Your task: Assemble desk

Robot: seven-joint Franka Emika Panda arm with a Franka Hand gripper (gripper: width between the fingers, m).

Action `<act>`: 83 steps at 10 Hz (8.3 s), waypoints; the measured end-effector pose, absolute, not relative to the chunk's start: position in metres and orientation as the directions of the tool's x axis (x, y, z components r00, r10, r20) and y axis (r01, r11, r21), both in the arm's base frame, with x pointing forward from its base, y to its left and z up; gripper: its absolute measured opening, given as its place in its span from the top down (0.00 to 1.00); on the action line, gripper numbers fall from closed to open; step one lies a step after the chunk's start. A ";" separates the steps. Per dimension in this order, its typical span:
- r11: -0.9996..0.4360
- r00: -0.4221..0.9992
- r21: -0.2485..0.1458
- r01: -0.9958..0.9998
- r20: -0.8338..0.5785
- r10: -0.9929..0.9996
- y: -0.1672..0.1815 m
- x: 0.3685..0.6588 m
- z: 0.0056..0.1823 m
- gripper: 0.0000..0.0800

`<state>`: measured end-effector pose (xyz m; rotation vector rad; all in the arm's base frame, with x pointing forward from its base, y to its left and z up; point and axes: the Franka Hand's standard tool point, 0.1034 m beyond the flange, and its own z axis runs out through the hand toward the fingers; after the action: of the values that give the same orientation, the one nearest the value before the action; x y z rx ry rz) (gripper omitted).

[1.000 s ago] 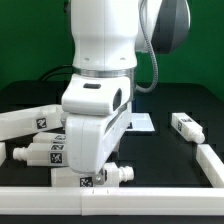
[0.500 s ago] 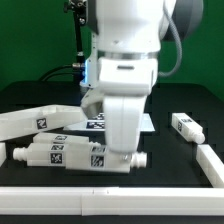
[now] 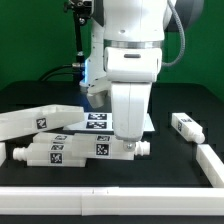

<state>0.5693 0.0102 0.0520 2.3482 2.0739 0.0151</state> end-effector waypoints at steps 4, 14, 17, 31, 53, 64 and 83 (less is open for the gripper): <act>-0.007 0.007 0.042 0.999 0.011 1.000 0.017 0.522 0.064 0.65; 0.329 -0.329 0.017 0.944 -0.014 0.944 0.035 0.478 0.063 0.64; 0.398 -0.399 -0.016 0.917 -0.005 0.917 0.069 0.426 0.061 0.64; 0.868 -0.862 -0.092 0.488 0.103 0.496 0.087 0.353 0.025 0.64; 0.200 -0.209 -0.108 0.974 -0.079 0.975 -0.006 0.444 0.079 0.19; -0.414 0.406 -0.079 0.907 -0.099 0.909 -0.044 0.492 0.070 0.19; -0.430 0.430 0.007 0.903 -0.033 0.902 -0.125 0.462 0.027 0.19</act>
Offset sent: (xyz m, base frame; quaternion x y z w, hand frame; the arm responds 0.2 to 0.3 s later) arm -0.0614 0.0192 0.0209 -0.0668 0.0957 -0.0344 0.9926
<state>0.4620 -0.1249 0.0272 2.6372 1.6638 -0.0382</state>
